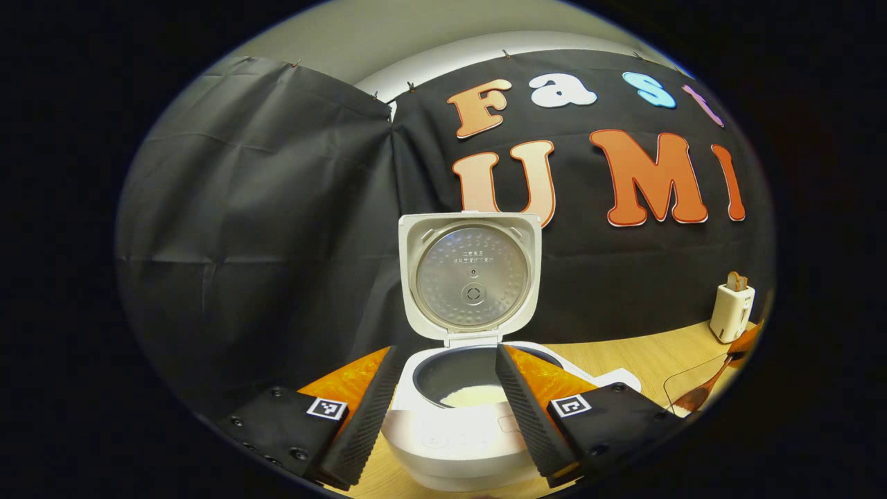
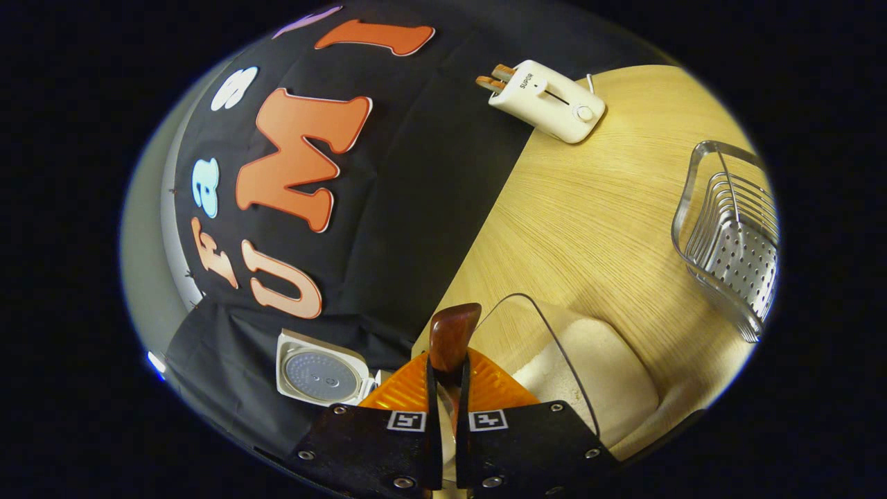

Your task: Close the left gripper, press the button to open the rice cooker; take a wooden spoon from the chopstick holder with the right hand, scoop a spoonful of rice and pour it into the rice cooker, then put the wooden spoon back into the chopstick holder.

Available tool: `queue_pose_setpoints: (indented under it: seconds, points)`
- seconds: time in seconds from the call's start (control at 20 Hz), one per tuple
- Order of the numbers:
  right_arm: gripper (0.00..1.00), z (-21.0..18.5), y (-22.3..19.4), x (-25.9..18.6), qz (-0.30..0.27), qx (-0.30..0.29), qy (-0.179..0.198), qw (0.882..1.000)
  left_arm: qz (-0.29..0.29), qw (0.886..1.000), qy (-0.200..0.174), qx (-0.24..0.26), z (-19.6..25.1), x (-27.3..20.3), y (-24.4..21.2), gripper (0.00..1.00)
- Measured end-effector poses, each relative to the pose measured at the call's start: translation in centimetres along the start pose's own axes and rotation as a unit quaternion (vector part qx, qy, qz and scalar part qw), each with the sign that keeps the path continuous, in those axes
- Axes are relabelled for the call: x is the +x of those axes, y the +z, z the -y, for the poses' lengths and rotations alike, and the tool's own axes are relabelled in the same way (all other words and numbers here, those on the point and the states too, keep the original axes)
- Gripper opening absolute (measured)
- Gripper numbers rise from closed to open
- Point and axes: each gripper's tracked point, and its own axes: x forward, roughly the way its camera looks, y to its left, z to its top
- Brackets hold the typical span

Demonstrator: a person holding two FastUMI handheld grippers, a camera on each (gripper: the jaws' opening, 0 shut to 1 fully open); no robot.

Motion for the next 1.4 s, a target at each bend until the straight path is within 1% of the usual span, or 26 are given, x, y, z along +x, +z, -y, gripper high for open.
queue_pose_setpoints:
  seconds: [0.2, 0.4, 0.55, 0.75, 0.85, 0.9, 1.0, 1.1, 1.3, 1.4]
  points:
    - [0.08, -1.2, 2.6, -0.5, 0.023, 0.04, 0.021, 0.999, -0.001, 1.0, 0.0, 0.0, 0.1, 0.0, 0.0, 0.86]
    - [0.08, -1.9, 5.0, -0.7, 0.035, 0.101, 0.042, 0.993, 0.0, 1.0, 0.001, 0.001, 0.1, 0.0, 0.2, 0.86]
    - [0.08, -2.5, 6.5, -0.8, 0.044, 0.129, 0.054, 0.989, 0.0, 1.0, 0.002, 0.002, 0.0, -0.2, 0.2, 0.87]
    - [0.08, -2.7, 7.2, -0.4, 0.027, 0.205, 0.071, 0.976, 0.003, 1.0, 0.001, -0.001, -0.1, -0.4, 0.4, 0.86]
    - [0.08, -2.7, 7.3, 0.0, 0.01, 0.24, 0.077, 0.968, 0.004, 1.0, 0.007, 0.002, -0.7, -0.4, 0.4, 0.86]
    - [0.08, -2.7, 7.7, 0.1, 0.015, 0.246, 0.081, 0.966, 0.005, 1.0, 0.009, 0.002, -0.8, -0.5, 0.5, 0.91]
    - [0.08, -2.7, 7.3, 0.5, 0.01, 0.25, 0.077, 0.965, 0.006, 1.0, 0.008, 0.0, -0.7, -0.6, 0.5, 0.91]
    - [0.08, -3.0, 7.2, 0.8, 0.007, 0.259, 0.082, 0.962, 0.004, 1.0, 0.01, 0.002, -0.8, -0.4, 0.5, 0.91]
    - [0.08, -4.1, 6.9, 1.1, 0.008, 0.239, 0.086, 0.967, 0.006, 1.0, 0.011, 0.002, -1.0, -0.5, 0.5, 0.91]
    - [0.08, -5.7, 6.9, 1.1, 0.009, 0.228, 0.1, 0.969, 0.006, 1.0, 0.016, 0.002, -1.5, -0.5, 0.4, 0.91]
